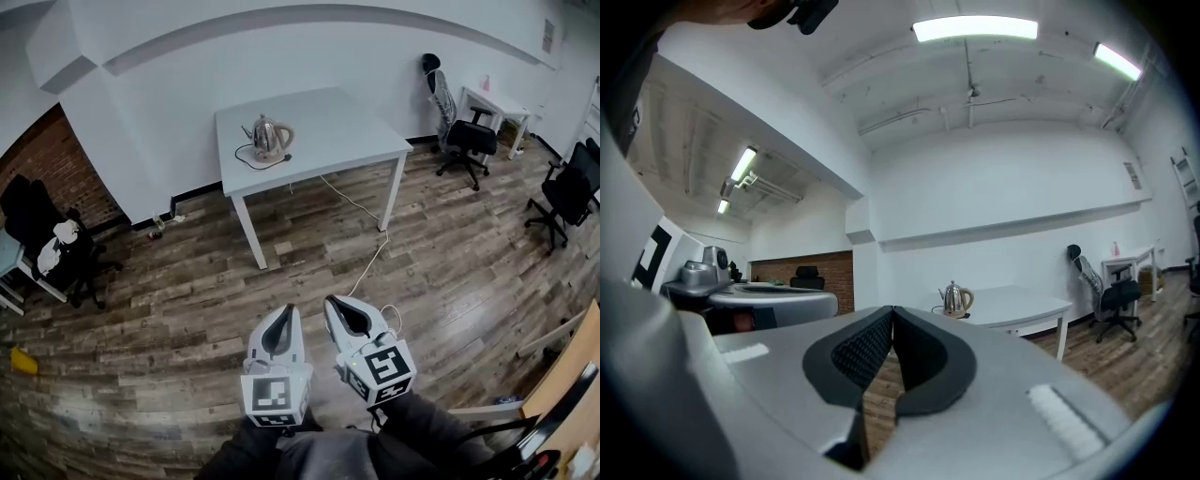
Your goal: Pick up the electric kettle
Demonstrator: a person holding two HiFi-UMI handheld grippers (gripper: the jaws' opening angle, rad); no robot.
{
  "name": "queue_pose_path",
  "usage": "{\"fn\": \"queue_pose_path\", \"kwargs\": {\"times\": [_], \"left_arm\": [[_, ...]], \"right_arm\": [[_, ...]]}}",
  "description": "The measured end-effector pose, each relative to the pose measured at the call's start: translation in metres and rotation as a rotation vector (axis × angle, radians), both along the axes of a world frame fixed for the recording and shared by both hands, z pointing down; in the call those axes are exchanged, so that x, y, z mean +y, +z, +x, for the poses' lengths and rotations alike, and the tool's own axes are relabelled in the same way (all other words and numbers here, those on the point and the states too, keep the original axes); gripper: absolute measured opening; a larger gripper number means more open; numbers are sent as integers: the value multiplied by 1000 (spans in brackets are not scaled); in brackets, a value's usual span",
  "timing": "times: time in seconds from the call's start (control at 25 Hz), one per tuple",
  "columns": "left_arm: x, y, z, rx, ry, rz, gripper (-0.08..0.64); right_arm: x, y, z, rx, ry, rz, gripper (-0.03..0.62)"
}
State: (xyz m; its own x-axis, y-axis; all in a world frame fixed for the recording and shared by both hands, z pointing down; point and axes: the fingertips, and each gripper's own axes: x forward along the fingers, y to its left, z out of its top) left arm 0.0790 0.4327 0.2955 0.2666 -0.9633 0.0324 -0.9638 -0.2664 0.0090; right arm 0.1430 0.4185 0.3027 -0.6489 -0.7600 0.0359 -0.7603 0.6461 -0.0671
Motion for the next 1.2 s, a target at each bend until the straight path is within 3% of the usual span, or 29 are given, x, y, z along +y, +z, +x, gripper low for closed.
{"fn": "queue_pose_path", "kwargs": {"times": [0.56, 1.2], "left_arm": [[-78, 0, -68, 22, 38, 6, 0], [-130, 13, -103, 30, 57, -21, 0]], "right_arm": [[-74, 1, -66, 20, 45, 8, 5], [-125, 18, -102, 30, 73, -34, 5]]}}
